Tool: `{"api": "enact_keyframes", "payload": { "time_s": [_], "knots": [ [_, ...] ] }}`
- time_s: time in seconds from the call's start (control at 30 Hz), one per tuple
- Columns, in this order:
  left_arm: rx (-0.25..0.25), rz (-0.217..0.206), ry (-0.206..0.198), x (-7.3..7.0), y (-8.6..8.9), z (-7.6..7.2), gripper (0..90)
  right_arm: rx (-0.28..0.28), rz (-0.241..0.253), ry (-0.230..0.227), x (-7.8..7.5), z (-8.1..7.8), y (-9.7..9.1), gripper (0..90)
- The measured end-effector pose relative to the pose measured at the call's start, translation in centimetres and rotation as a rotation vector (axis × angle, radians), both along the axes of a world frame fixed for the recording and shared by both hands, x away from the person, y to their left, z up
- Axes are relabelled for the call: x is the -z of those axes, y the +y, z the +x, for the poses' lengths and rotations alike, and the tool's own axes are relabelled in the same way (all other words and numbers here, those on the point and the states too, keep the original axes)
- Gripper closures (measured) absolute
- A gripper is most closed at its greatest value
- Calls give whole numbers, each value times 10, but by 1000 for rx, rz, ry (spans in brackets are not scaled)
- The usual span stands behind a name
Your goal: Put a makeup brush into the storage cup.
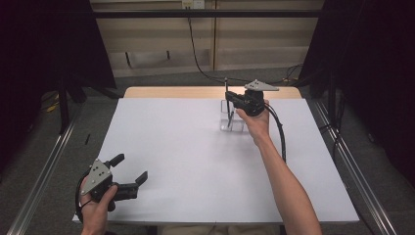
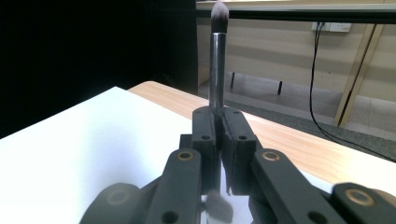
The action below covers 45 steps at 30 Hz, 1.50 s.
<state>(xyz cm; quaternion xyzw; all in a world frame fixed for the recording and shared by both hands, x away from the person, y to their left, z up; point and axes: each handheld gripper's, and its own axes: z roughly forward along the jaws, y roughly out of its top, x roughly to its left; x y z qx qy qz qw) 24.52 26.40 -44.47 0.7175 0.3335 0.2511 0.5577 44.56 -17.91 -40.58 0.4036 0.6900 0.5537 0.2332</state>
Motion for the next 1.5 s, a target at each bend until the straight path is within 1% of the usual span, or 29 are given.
{"api": "enact_keyframes", "payload": {
  "time_s": [0.2, 0.3, 0.63, 0.8, 0.87, 0.93, 1.03, 1.13, 1.17, 1.33, 1.43, 1.5],
  "knots": [
    [-2, 1, 1, 0, 0, 0, 10, 3, -2, 8, 6, -1, -2, 846],
    [-2, 1, 1, 0, -1, 0, 10, 5, -11, 12, 7, -1, -1, 845],
    [-2, -2, 1, 0, -1, 0, 10, 4, -6, 8, 5, -1, -4, 833],
    [-1, 1, 1, 0, -1, 0, 10, 1, -1, 2, 4, -2, -4, 731],
    [-2, -2, 2, 0, -1, 0, 9, 6, 2, 3, 3, -2, -5, 665],
    [-1, -3, 1, 0, -1, 0, 10, 0, 4, -3, 3, -3, -5, 641],
    [-1, -1, 2, 0, -1, 0, 10, -6, 8, -5, 2, -4, -6, 555],
    [-3, 0, 3, 0, 0, 1, 10, -8, 10, 1, 1, -4, -7, 443],
    [-4, 0, 4, 0, 0, 1, 9, -8, 20, 7, 1, -4, -7, 404],
    [-9, -5, 8, 1, -1, 2, 10, 0, 17, 30, 0, -4, -10, 274],
    [-3, 2, 10, 1, -2, 3, 9, 0, 23, 36, 0, -4, -12, 234],
    [-2, 2, 10, 1, -3, 5, 9, -5, 22, 30, -1, -5, -12, 224]
  ]
}}
